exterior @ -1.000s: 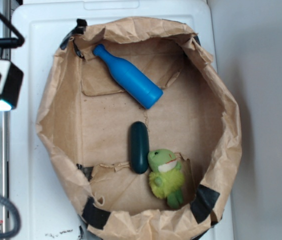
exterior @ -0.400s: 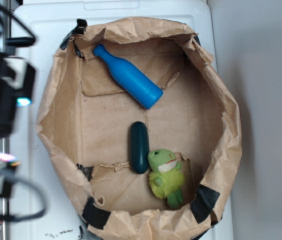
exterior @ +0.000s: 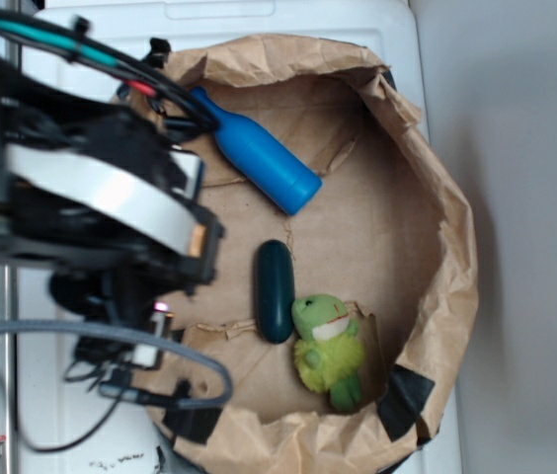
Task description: Grab the blue bottle.
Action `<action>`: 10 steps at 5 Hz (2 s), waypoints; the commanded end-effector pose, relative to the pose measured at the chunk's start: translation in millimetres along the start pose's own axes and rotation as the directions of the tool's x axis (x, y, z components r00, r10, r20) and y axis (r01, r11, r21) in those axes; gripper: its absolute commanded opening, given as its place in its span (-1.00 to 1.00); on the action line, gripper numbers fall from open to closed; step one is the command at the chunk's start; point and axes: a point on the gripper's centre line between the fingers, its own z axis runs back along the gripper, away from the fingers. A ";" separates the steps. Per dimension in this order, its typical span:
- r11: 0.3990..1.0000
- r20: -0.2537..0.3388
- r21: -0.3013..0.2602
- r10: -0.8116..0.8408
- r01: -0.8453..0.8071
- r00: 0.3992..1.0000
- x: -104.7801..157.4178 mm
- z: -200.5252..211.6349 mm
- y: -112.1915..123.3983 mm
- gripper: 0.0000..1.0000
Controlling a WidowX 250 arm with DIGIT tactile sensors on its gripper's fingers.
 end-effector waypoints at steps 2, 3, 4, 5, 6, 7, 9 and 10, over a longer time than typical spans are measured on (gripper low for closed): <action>0.939 0.080 -0.269 -0.201 0.215 0.976 48.6 6.6 55.4 1.00; 0.932 0.071 -0.258 -0.245 0.255 0.967 42.9 0.2 52.5 1.00; 0.938 0.021 -0.210 -0.279 0.277 0.960 27.3 -21.4 55.4 1.00; 0.944 -0.038 -0.150 -0.303 0.295 0.952 13.6 -51.1 55.9 1.00; 0.944 -0.073 -0.118 -0.319 0.309 0.945 22.0 -73.6 60.9 1.00; 0.948 -0.096 -0.113 -0.308 0.297 0.947 32.7 -88.8 71.4 1.00; 0.954 -0.109 -0.074 -0.298 0.292 0.948 37.7 -106.7 77.0 -1.00; 0.947 -0.063 -0.115 -0.308 0.299 0.949 36.8 -89.8 68.5 -1.00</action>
